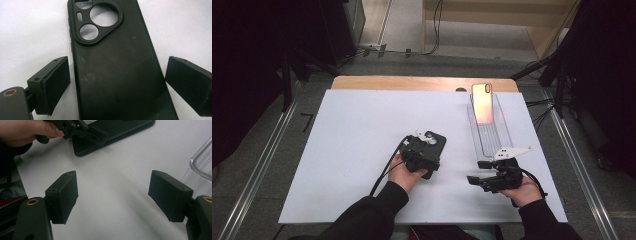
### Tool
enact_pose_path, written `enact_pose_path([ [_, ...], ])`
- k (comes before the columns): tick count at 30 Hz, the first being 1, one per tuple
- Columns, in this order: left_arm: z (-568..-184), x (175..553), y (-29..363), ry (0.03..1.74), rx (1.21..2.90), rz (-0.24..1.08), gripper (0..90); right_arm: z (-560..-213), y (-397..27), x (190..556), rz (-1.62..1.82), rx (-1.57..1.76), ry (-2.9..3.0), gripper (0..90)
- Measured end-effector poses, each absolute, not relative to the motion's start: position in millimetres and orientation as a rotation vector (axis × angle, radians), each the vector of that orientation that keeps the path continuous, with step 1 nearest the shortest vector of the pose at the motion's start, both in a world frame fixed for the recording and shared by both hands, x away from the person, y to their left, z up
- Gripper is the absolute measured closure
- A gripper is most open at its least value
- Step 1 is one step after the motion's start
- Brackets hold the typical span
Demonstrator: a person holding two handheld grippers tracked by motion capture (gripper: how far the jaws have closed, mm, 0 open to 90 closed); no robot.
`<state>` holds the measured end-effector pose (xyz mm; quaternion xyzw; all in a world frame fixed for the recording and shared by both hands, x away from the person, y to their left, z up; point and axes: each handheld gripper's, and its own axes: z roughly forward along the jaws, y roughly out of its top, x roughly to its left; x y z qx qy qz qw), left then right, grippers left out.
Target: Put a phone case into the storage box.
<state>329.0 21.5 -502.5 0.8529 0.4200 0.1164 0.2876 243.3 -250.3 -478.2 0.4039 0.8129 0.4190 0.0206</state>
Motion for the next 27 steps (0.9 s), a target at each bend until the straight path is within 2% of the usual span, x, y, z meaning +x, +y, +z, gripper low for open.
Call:
enact_pose_path([
  [18, -507.5, 320.9, 15.5, 1.111, 2.276, 0.416, 8.5, -478.5, -249.7, 243.7, 1.280, 1.246, 2.522, 21.8],
  [27, -507.0, 320.9, 17.8, 1.122, 2.257, 0.404, 11.6, -478.3, -250.9, 244.0, 1.279, 1.249, 2.519, 21.8],
])
